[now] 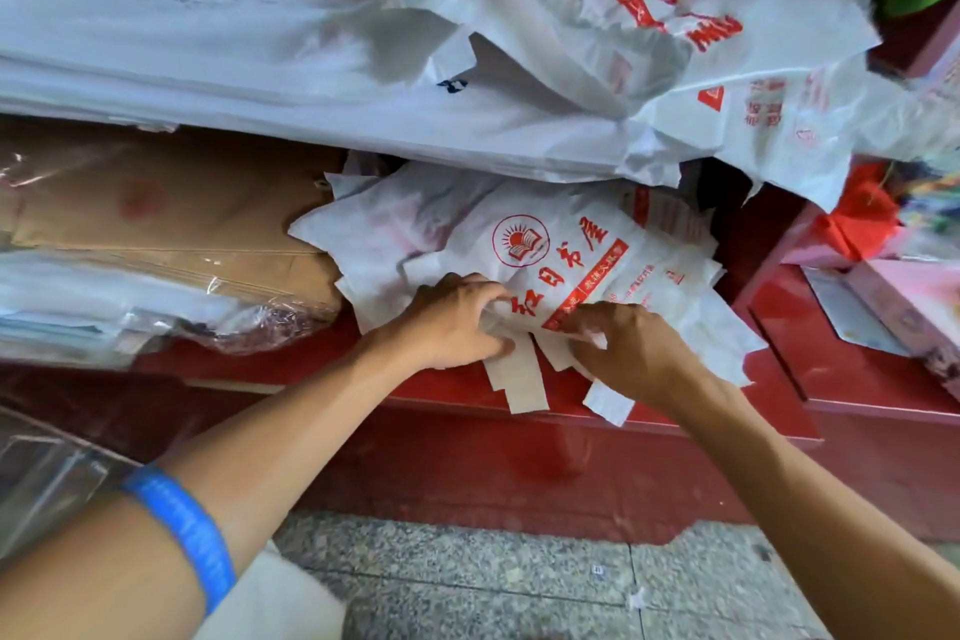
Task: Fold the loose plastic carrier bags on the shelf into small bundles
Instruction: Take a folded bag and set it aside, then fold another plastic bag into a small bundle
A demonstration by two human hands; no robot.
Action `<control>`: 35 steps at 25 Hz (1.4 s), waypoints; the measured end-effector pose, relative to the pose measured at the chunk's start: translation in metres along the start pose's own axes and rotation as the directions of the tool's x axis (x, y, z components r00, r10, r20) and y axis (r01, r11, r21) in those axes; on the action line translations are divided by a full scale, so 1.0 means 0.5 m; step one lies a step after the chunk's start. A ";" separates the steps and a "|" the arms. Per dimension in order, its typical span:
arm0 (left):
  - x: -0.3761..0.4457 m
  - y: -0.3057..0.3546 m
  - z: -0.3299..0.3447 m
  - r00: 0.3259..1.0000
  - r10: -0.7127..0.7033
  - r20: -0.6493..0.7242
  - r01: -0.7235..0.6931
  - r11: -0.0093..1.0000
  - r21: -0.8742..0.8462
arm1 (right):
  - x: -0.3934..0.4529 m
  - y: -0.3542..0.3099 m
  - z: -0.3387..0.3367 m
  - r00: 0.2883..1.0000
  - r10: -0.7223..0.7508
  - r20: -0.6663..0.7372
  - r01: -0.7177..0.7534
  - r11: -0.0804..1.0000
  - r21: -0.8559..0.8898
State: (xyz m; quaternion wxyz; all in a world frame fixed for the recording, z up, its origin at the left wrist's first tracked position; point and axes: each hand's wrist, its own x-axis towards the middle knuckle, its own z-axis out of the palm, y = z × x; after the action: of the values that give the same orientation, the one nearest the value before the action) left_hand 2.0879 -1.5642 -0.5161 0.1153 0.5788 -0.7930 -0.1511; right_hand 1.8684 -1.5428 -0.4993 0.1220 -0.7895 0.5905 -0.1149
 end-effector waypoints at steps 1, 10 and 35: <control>0.000 -0.007 -0.001 0.999 0.012 -0.035 -0.011 1.000 0.012 | 0.003 0.003 -0.002 0.999 0.030 -0.029 -0.028 0.999 0.042; -0.011 -0.072 -0.049 0.966 -0.167 -0.199 0.156 0.985 -0.071 | -0.047 -0.003 -0.072 0.999 -0.044 -0.005 0.044 0.964 0.263; 0.001 -0.027 -0.012 0.944 -0.029 -0.329 -0.033 0.982 -0.184 | -0.010 0.008 0.024 0.995 0.049 -0.086 -0.050 0.999 -0.014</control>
State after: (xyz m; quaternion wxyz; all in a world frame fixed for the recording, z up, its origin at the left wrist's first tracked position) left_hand 2.1015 -1.5693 -0.5155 0.3003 0.5818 -0.7454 -0.1258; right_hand 1.8674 -1.5385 -0.5119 0.0928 -0.7699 0.6155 -0.1408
